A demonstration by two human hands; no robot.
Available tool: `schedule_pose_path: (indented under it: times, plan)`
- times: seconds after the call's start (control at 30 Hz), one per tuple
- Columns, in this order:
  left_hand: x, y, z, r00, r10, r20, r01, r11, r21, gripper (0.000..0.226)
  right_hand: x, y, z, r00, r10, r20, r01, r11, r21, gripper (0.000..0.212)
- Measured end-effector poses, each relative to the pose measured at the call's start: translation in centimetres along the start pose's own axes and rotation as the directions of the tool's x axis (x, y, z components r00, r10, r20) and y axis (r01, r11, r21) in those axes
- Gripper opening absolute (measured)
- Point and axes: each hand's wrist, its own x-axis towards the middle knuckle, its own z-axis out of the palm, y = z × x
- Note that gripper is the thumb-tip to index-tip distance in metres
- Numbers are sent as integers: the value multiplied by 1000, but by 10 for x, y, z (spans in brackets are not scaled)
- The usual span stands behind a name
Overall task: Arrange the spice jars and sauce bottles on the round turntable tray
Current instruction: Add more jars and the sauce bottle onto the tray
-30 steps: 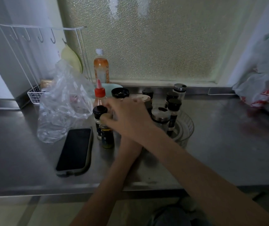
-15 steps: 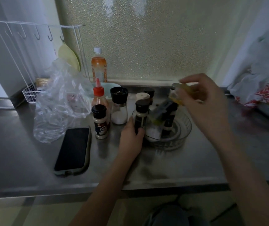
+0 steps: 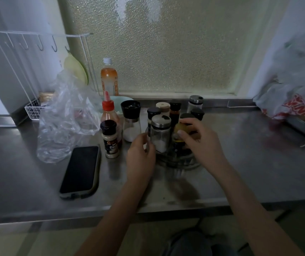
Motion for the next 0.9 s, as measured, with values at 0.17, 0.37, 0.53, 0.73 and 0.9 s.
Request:
schedule_pose_path:
  times: [0.17,0.37,0.53,0.73,0.9]
  plan:
    - [5,-2,3,984,-100,148,91,993,71,43,19,8,-27,985,63,-162,-39,988,148,14]
    - [8,-4,10,947,-112,302,104,994,44,60,97,70,-49,945,139,-296,-161,986,-51,29]
    - [11,-10,12,957,-130,261,113,990,78,62,157,95,-26,970,230,-82,-240,961,-140,64]
    - [12,-13,14,960,-98,261,73,992,101,64,189,120,-4,962,259,85,-237,950,-203,67]
    - [12,-13,13,961,-93,261,70,993,95,64,183,122,0,983,180,-22,-181,970,-164,47]
